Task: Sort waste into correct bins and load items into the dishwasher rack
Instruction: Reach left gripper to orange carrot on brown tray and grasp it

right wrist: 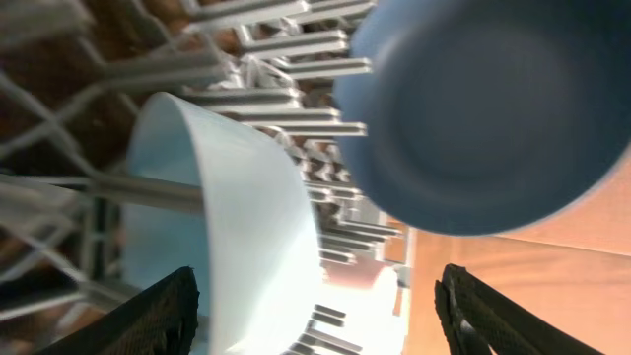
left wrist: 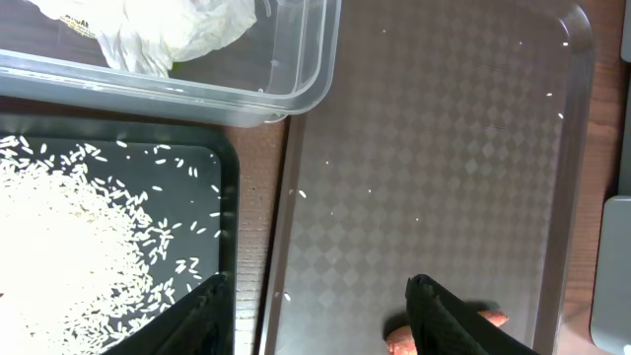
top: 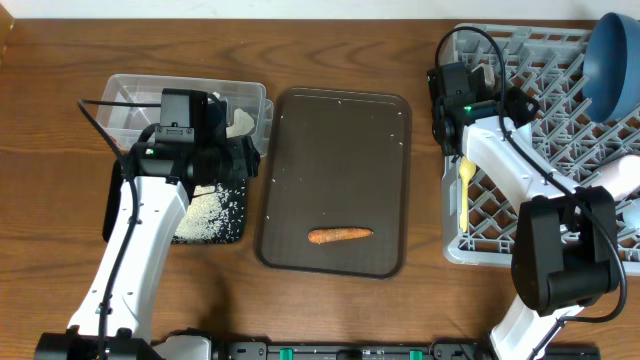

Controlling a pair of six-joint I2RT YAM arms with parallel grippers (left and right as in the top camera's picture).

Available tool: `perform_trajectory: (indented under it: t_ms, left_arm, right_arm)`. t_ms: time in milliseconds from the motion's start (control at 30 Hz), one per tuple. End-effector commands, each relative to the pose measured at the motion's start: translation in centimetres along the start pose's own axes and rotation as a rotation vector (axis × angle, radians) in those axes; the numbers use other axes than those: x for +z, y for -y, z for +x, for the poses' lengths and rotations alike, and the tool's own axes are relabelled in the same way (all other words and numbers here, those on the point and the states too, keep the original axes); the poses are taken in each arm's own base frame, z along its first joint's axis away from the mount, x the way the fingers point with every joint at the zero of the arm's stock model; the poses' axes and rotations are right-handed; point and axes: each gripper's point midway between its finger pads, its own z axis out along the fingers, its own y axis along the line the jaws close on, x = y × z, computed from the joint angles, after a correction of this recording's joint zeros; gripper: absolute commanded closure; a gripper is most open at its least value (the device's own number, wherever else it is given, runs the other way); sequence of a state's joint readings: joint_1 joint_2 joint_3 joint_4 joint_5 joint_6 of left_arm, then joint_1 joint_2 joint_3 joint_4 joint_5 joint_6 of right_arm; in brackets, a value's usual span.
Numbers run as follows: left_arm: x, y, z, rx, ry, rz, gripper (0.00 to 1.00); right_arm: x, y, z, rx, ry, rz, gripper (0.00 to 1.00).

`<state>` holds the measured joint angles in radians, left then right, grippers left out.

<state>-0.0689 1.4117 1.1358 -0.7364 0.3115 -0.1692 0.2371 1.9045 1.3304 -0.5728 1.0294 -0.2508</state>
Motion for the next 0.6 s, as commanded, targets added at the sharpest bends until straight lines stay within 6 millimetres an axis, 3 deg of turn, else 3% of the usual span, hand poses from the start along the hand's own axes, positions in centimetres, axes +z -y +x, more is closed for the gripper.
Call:
perform_trajectory:
  t_ms: [0, 167, 400, 567]
  left_arm:
    - [0.0, -0.1, 0.1, -0.004, -0.002, -0.002, 0.41]
    - [0.0, -0.1, 0.1, -0.004, -0.002, -0.002, 0.41]
    - [0.1, -0.1, 0.2, 0.003, -0.005, -0.009, 0.41]
    - [1.0, 1.5, 1.6, -0.210, -0.054, 0.000, 0.41]
  right_arm:
    - [-1.1, -2.1, -1.0, 0.103, 0.063, -0.203, 0.23]
    - [-5.1, -4.1, -3.2, 0.175, 0.198, -0.524, 0.20]
    - [-12.1, -4.9, -5.4, 0.211, 0.392, -0.898, 0.14]
    - [-13.3, -5.7, -5.6, 0.203, 0.417, -0.976, 0.12]
